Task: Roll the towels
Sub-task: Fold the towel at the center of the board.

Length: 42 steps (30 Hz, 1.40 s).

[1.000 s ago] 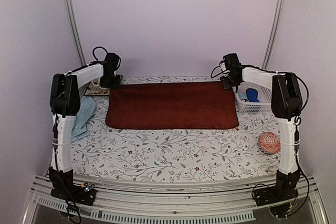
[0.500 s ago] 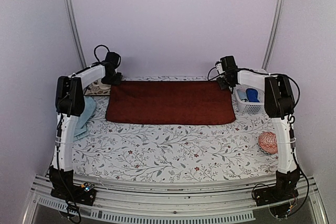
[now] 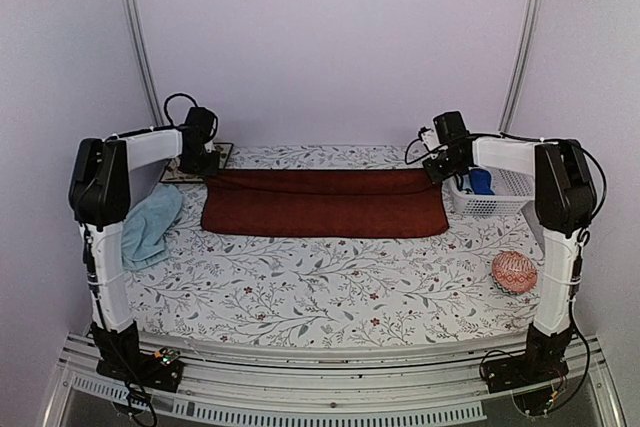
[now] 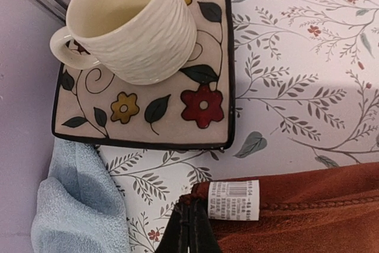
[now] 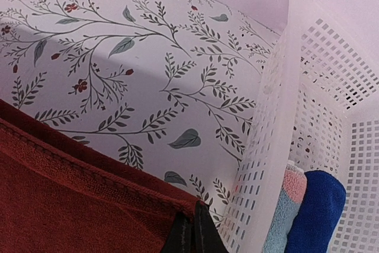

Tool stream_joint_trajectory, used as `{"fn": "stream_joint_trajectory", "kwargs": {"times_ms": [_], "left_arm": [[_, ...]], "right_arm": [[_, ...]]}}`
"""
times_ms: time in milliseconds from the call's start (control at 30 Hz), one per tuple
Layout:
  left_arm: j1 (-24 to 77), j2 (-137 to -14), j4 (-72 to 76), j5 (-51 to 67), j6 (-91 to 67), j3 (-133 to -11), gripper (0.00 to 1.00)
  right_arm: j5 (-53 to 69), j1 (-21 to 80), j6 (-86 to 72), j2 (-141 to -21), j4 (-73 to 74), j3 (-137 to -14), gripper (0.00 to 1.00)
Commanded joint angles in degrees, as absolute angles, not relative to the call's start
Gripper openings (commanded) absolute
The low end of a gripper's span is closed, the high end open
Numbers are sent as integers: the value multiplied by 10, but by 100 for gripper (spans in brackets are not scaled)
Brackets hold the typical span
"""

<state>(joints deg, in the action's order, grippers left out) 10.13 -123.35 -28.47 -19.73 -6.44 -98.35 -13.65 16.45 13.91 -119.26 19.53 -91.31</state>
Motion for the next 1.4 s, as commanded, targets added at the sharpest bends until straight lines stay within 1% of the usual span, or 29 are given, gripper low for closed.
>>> {"fn": "stream_joint_trajectory", "kwargs": {"times_ms": [0, 233, 567, 833, 1000, 1133, 1367], "left_arm": [[101, -1201, -276, -178, -70, -952, 0], [114, -1175, -307, -155, -67, -920, 0], [118, -1137, -319, -144, -77, -848, 0], [116, -1108, -322, -141, -70, -838, 0], [116, -1105, -326, -126, -76, -825, 0], [117, -1093, -326, -96, -86, -803, 0], [121, -1078, -328, -82, -94, -769, 0]], "right_arm": [[-129, 161, 123, -1153, 218, -869, 3], [-113, 161, 126, -1124, 223, -818, 3], [-103, 162, 123, -1096, 240, -781, 3], [-70, 167, 134, -1033, 211, -722, 2], [-82, 171, 131, -1031, 215, -703, 2], [-97, 171, 126, -1043, 219, -705, 3], [-99, 171, 123, -1054, 227, -709, 3]]}}
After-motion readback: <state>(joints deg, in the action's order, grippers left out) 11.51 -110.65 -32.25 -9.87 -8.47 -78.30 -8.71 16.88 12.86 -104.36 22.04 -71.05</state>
